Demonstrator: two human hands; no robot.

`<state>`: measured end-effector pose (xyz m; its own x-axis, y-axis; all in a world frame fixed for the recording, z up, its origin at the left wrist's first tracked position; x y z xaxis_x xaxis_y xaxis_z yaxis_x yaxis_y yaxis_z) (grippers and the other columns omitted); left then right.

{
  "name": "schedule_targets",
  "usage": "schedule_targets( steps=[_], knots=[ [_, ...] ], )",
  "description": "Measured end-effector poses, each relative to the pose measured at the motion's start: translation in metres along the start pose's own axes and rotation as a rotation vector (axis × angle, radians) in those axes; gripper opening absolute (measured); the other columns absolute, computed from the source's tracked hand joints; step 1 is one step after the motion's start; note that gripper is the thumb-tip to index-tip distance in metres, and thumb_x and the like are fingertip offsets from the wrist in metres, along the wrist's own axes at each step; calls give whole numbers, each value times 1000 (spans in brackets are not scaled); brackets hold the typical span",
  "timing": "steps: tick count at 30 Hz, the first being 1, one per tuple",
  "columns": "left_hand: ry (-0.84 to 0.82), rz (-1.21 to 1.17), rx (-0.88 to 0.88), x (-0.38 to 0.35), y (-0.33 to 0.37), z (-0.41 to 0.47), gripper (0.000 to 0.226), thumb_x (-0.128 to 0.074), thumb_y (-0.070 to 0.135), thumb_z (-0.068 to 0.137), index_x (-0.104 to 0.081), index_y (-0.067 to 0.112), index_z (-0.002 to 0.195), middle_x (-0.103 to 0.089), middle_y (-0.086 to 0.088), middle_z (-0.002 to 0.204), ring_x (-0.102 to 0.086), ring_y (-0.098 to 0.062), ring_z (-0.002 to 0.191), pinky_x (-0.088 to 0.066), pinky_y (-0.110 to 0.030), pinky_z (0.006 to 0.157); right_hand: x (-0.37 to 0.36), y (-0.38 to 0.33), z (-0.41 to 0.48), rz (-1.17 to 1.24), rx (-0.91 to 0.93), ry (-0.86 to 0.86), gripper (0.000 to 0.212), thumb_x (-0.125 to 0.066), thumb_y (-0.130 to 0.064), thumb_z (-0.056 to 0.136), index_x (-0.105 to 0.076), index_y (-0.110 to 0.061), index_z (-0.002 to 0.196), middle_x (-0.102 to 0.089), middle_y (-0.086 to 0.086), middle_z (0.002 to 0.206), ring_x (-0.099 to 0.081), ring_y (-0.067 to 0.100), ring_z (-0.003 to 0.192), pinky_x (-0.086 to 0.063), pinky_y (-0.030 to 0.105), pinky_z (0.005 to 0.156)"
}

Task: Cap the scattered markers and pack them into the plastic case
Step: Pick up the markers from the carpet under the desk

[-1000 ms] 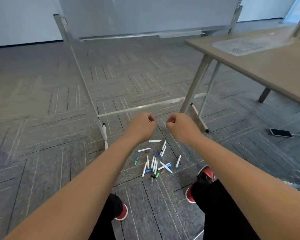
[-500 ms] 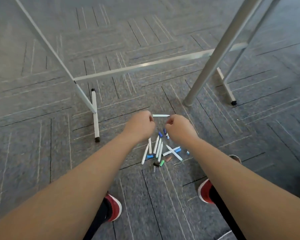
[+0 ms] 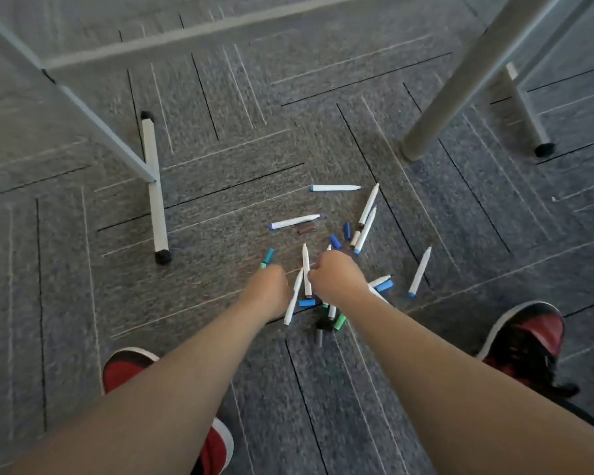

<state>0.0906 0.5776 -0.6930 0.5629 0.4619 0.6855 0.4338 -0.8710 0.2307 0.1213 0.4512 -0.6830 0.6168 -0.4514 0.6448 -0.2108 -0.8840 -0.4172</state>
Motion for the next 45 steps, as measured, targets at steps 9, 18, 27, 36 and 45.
schedule_targets(
  steps=[9, 18, 27, 36, 45],
  knots=[
    [-5, 88, 22, -37, -5, 31, 12, -53, 15, 91, -57, 13, 80, -57, -4, 74, -59, -28, 73, -43, -32, 58, -26, -5, 34, -159, -91, -5, 10, -53, -4, 93, -58, -9, 100, -57, 8, 86, -59, 28, 80, -47, 34, 65],
    [90, 103, 41, -42, 0, 22, 15, -54, 14, 89, -56, 19, 75, -66, -4, 82, -64, -30, 80, -46, -33, 62, -37, -8, 39, -193, -117, -29, 12, -53, -5, 93, -62, -7, 101, -68, 9, 100, -66, 29, 91, -50, 34, 68],
    [87, -92, 118, -36, -6, 32, 38, -44, 45, 94, -64, 14, 88, -65, -3, 77, -61, -26, 71, -41, -29, 54, -19, -5, 43, 11, -100, 24, 23, -59, -30, 91, -51, -15, 76, -59, 2, 74, -55, 21, 61, -40, 27, 52],
    [77, -145, 70, -31, 41, 12, 14, -44, 27, 97, -45, 13, 96, -53, -3, 84, -53, -28, 80, -40, -34, 66, 24, 44, 8, 259, -85, 47, 22, -56, -6, 89, -51, -11, 110, -59, 4, 88, -55, 19, 67, -41, 29, 51],
    [123, -18, 101, -52, 76, 10, 10, -48, 16, 98, -53, 11, 105, -63, -9, 108, -61, -30, 101, -42, -34, 69, 24, 104, -2, -14, -155, 73, 21, -54, -9, 94, -55, -9, 114, -56, 11, 118, -63, 27, 87, -55, 40, 76]
  ],
)
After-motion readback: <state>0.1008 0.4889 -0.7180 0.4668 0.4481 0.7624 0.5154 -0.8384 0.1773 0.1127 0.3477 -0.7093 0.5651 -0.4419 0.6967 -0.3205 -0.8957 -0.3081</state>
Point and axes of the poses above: each hand's wrist, its own z-axis towards the middle knuckle, its own x-axis out of the back of the hand, y = z × x, the point moved 2 cm from there along z, towards the middle knuckle
